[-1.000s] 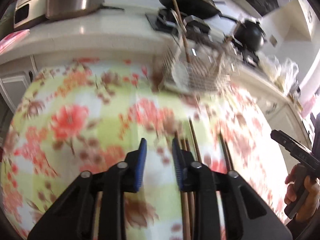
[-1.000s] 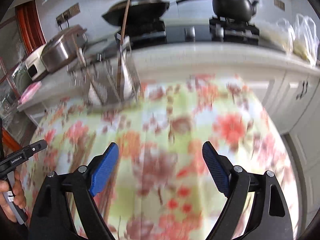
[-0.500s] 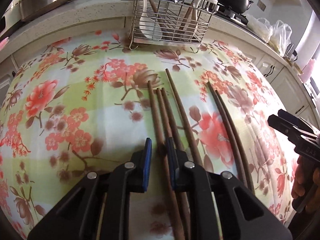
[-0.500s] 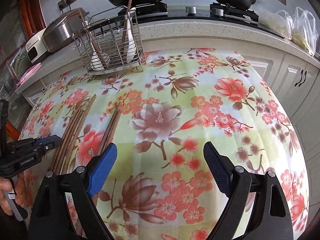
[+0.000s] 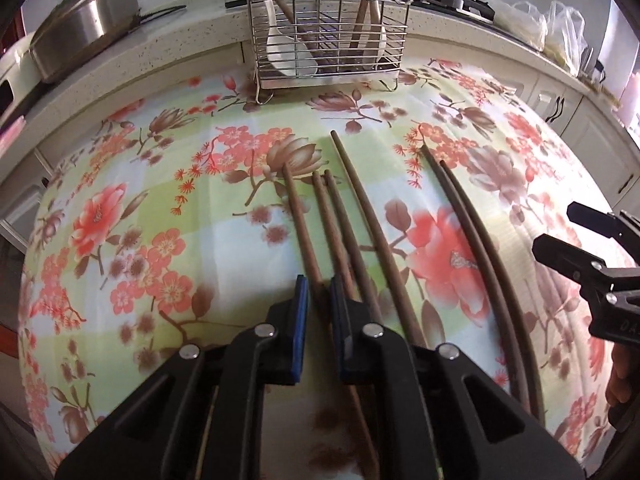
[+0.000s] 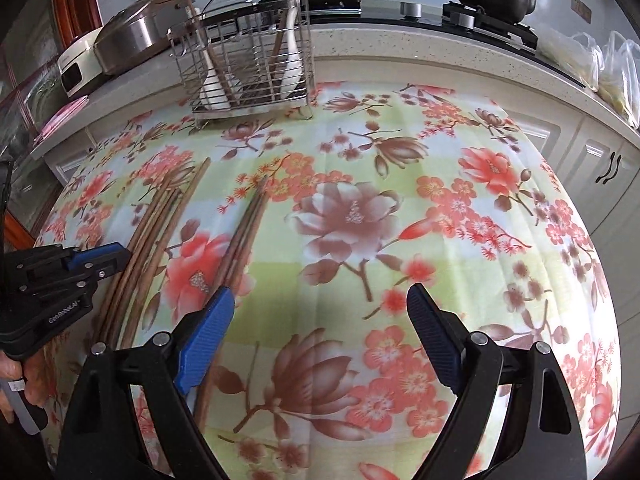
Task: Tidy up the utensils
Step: 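Grasp a wooden chopstick with the left tool while the right tool grasps another chopstick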
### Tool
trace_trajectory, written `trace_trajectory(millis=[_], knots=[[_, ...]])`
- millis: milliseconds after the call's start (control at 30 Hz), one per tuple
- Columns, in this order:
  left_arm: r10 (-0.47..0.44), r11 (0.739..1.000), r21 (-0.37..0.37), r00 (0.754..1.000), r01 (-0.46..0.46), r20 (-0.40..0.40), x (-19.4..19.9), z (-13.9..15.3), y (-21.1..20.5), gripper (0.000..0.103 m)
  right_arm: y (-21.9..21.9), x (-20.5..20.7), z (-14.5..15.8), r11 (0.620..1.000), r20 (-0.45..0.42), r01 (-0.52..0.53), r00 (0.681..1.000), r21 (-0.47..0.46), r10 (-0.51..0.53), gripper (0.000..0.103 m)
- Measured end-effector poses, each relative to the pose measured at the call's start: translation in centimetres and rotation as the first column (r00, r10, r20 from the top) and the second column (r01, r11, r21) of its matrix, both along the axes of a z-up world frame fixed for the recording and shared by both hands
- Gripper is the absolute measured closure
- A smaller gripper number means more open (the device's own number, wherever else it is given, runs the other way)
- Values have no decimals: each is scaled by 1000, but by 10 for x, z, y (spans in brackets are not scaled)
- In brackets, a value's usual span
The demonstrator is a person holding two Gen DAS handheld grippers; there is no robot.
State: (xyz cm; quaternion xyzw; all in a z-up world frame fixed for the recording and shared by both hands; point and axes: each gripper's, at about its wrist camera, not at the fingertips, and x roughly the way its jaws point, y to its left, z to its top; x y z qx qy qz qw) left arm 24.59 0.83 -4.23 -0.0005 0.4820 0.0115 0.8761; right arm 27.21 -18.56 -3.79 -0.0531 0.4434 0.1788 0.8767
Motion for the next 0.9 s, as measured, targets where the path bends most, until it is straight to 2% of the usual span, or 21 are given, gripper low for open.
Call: trace_trajectory(millis=[267,400,500,600,667,833,900], knots=[[35,999,-30,999,-35,1,-5,1,22,95,26,-2,-9,999,-15,-3,1000,-40,3,22],[45,998,-41,999,-45,5,-8,1,29,95,31,1,-15,998,-25,2,1000,-65,-4,33],[52,997,-52,999,-51,9,-9,1,34,95,31,1,-16,998,-29,3,1000,-63,-5,35],[57,997,-60,998,-57,12,-9,0,38,95,38,0,-19,996,-30,-11,1000,-84,8,41],[57,996,-65,998,-56,13,-9,0,39,95,42,-2,-17,996,-27,-18,1000,-82,16,48],[58,995,-76,998,-57,12,-10,1,41,95,54,-10,-15,995,-10,-72,997,-63,71,81],[61,995,-86,998,-59,13,-11,2,43,95,57,-11,-14,995,-8,-82,997,-62,81,88]])
